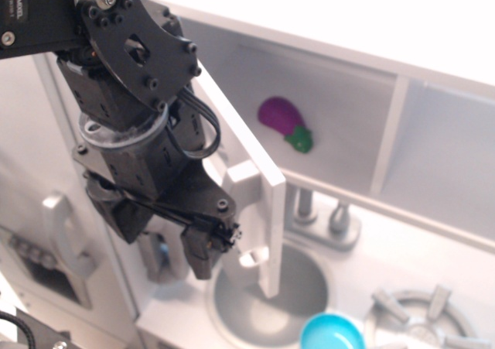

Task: Close microwave

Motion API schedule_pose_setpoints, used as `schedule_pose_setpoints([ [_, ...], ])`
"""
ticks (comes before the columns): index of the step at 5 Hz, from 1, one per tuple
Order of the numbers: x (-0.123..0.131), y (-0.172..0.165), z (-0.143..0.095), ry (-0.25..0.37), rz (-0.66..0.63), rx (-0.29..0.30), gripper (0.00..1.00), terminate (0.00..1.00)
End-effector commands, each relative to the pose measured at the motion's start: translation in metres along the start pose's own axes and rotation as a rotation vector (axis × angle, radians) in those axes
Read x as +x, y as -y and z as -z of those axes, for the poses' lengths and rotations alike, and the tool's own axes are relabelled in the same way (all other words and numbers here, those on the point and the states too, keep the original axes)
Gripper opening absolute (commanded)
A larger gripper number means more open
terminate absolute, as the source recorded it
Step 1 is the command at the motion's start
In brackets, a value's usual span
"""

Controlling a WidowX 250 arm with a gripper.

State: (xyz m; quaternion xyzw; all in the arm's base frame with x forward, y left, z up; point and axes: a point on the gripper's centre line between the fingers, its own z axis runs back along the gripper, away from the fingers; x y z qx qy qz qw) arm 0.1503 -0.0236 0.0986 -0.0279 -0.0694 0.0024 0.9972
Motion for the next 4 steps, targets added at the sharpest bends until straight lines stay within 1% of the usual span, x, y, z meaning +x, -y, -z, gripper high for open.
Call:
schedule_pose_setpoints([
  [1,0.007,-0.013,0.002,0.047,-0.001,0.014,1.00,0.00],
  [2,0.008,-0.005,0.005,0.047,-0.011,0.014,1.00,0.00],
  [3,0.023,0.001,0.002,0.093,-0.058,0.019,1.00,0.00],
  [4,0.044,0.002,0.000,0.126,-0.123,0.023,1.00,0.00],
])
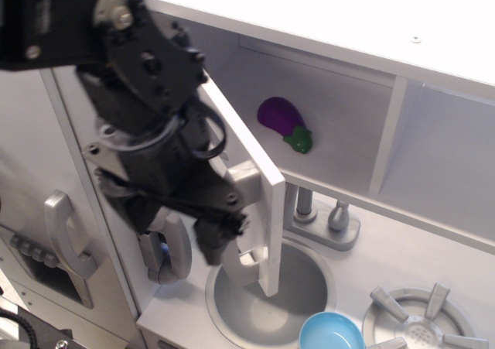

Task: Close microwave

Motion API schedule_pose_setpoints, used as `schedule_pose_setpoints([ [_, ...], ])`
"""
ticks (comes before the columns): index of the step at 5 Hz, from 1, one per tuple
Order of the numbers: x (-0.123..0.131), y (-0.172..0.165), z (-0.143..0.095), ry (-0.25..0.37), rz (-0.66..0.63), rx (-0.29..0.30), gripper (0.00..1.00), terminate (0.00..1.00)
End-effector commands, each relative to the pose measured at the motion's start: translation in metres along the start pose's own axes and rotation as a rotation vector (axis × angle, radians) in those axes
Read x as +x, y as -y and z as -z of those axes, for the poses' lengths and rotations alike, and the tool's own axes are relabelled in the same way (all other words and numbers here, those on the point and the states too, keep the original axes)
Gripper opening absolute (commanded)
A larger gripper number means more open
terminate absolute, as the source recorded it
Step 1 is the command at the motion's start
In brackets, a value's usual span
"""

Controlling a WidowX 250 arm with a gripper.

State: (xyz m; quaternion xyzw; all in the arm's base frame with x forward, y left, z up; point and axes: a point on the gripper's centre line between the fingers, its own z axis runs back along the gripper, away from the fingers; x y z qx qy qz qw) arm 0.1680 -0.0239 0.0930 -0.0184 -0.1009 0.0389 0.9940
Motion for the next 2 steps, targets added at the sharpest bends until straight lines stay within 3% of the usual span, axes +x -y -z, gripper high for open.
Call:
schedule_pose_setpoints([
  [1,0.036,0.009,-0.003,0.065,-0.060,0.005,1.00,0.00],
  [2,0.048,0.017,-0.004,0.091,-0.077,-0.036,1.00,0.00],
])
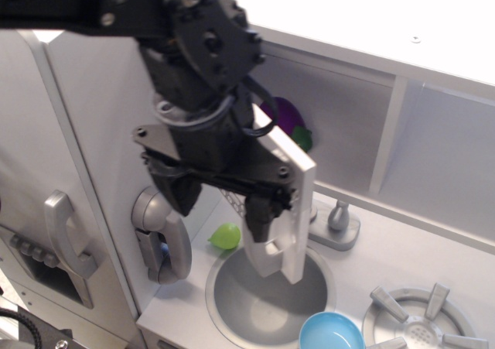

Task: Close microwave

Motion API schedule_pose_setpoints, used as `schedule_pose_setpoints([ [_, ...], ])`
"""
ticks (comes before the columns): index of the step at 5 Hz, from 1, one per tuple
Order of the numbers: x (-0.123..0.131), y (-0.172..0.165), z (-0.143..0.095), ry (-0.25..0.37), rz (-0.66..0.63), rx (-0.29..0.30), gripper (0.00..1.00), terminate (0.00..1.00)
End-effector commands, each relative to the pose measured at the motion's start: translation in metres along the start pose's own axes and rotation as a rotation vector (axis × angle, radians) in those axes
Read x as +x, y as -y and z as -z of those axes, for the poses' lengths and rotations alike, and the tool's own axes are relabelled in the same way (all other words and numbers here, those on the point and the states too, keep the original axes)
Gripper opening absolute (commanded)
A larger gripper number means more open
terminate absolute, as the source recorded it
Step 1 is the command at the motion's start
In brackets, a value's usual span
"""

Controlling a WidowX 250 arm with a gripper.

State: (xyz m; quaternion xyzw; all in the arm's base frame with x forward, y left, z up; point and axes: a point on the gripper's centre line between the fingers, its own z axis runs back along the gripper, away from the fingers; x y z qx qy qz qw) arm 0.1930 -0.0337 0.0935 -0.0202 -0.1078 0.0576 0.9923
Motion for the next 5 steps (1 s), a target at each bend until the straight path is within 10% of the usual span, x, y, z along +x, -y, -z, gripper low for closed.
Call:
schedule_pose_setpoints([
  [1,0.028,0.014,-0.014,0.064,-0.033,-0.087,1.00,0.00],
  [4,-0.024,-0.008,-0.013,-0.057,0.112,-0.105,1.00,0.00],
  [5,-0.011,-0.025,-0.006,0.000,0.035,-0.050,1.00,0.00],
])
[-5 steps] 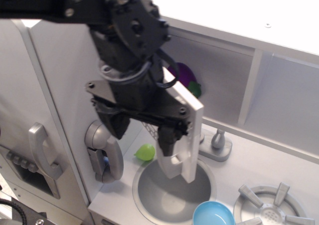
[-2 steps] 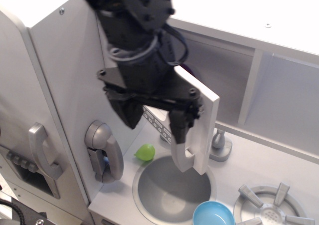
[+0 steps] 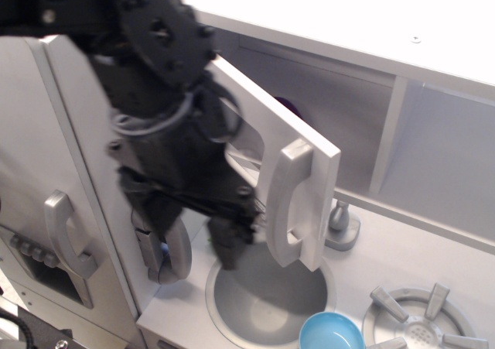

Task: Close microwave

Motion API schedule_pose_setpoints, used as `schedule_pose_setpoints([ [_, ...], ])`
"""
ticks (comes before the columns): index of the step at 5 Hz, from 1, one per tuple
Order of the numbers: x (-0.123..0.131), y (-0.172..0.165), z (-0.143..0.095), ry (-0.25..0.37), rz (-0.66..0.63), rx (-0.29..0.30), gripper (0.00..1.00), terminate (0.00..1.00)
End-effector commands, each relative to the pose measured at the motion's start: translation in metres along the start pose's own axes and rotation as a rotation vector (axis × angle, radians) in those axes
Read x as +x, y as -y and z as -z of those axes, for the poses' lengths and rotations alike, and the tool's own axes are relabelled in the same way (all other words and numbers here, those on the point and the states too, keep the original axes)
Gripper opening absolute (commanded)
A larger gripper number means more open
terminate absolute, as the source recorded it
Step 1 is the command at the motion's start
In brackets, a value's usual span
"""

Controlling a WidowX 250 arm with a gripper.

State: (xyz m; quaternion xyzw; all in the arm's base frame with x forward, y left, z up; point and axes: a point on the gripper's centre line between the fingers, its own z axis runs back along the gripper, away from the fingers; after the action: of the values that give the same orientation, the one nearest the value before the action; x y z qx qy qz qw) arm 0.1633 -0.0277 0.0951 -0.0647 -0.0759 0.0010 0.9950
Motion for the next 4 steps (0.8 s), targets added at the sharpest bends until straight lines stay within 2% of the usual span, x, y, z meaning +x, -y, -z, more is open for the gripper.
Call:
schedule_pose_setpoints([
  [1,0.039,-0.030,0.002,0.139,-0.143,0.092,1.00,0.00],
  [2,0.058,-0.035,0.004,0.166,-0.182,0.112,1.00,0.00],
  [3,0.070,-0.028,0.004,0.176,-0.192,0.100,1.00,0.00],
  [4,0.085,-0.015,0.004,0.227,-0.178,0.103,1.00,0.00],
])
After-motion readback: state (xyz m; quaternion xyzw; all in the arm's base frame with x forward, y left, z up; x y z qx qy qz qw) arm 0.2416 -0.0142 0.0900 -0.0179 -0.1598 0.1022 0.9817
